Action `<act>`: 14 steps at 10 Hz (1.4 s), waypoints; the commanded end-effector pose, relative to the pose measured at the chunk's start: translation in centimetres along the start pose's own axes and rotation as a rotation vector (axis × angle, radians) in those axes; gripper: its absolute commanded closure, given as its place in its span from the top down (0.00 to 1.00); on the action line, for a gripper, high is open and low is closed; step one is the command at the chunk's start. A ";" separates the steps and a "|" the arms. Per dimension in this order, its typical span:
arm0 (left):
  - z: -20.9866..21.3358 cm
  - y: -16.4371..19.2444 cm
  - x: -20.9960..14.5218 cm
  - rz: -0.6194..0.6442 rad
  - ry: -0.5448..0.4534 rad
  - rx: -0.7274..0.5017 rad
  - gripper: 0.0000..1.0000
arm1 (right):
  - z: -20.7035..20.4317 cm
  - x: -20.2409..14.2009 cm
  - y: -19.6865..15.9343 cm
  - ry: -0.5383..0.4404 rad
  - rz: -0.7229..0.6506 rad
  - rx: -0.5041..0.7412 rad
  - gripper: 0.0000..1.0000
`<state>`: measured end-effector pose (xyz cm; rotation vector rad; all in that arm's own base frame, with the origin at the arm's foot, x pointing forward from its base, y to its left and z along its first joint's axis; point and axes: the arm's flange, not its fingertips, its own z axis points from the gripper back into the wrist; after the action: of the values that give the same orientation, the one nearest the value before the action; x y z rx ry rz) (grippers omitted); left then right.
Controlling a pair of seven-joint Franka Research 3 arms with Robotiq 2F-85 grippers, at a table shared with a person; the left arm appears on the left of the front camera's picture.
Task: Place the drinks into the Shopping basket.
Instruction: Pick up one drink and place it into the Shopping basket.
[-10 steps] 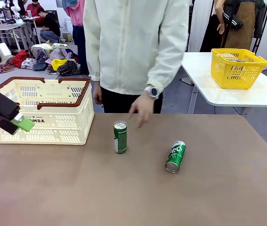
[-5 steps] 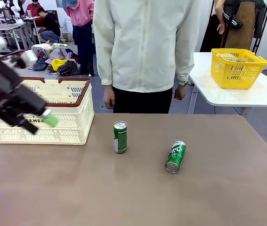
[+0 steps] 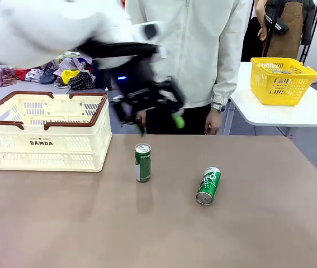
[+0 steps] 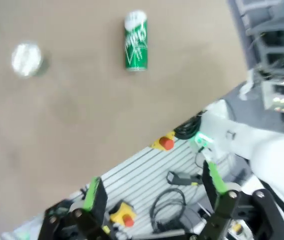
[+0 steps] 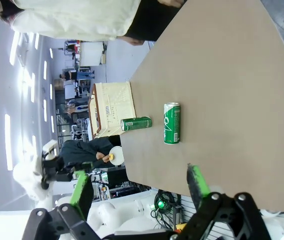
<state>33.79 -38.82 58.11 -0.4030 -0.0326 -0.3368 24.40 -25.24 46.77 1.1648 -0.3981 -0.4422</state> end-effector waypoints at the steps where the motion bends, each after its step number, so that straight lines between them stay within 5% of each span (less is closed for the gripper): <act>1: -3.3 -6.6 9.7 -0.073 0.095 0.137 1.00 | 0.2 0.0 -0.1 -0.002 0.016 0.008 1.00; 3: -11.2 -11.3 12.7 -0.067 0.048 0.219 1.00 | 0.2 0.0 -0.1 -0.002 0.016 0.008 1.00; 6: -20.1 -10.9 12.7 -0.087 0.097 0.146 1.00 | 0.2 0.0 -0.1 -0.002 0.016 0.008 1.00; 8: -21.9 -9.5 11.6 -0.075 0.019 0.208 1.00 | 0.2 0.0 -0.1 -0.002 0.016 0.008 1.00; 14: -24.9 -4.8 10.8 -0.241 0.084 0.323 1.00 | 0.2 0.0 -0.1 -0.002 0.016 0.008 1.00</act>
<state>42.31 -57.51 37.99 -0.0920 -0.0367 -0.5698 24.39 -25.24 46.76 1.1650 -0.3979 -0.4424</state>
